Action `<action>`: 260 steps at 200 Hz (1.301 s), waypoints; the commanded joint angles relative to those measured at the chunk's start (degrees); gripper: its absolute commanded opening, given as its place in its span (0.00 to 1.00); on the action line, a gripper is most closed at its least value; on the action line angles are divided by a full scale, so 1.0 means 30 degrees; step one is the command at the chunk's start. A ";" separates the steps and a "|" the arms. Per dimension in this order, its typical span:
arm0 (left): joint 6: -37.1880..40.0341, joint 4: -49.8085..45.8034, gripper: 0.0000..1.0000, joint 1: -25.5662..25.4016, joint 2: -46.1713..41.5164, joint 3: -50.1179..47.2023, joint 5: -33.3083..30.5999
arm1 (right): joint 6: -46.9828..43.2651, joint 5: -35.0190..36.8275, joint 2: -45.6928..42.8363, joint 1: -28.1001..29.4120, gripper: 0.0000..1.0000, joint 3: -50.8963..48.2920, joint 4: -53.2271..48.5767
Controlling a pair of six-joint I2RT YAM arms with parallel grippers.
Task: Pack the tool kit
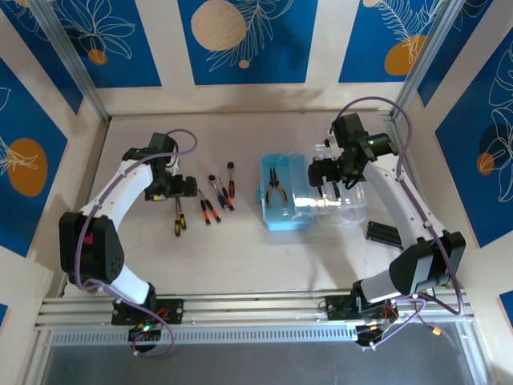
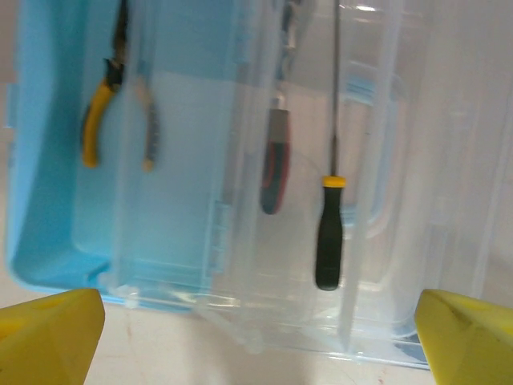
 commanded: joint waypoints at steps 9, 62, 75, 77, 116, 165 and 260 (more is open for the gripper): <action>-0.0385 0.0165 1.00 0.0296 0.0511 -0.0685 -0.0741 | 0.0517 -0.1261 0.0201 0.0790 0.99 0.0137 0.0575; -0.0567 0.1139 0.94 0.0180 0.2439 -0.1056 -0.0785 | 0.0611 -0.1310 0.1370 0.1546 0.99 0.0302 0.0952; -0.0718 0.1411 0.89 -0.0037 0.2590 -0.0926 -0.0329 | 0.0612 -0.1310 0.1489 0.1588 0.99 0.0367 0.0967; -0.0680 0.1442 0.88 -0.0096 0.2608 -0.0899 -0.0265 | 0.0634 -0.1310 0.1493 0.1602 0.99 0.0367 0.0967; -0.0607 0.1379 0.81 -0.1560 0.3872 0.0398 0.0655 | 0.0586 -0.1392 0.1563 0.1638 0.99 0.0460 0.0796; -0.1151 0.1733 0.76 -0.2686 0.5531 0.1136 0.1052 | 0.0626 -0.1251 0.1301 0.1636 0.99 0.0345 0.0632; -0.1165 0.2722 0.46 -0.2923 0.7556 0.1228 0.0986 | 0.0641 -0.1418 0.1094 0.1433 0.99 0.0035 0.0760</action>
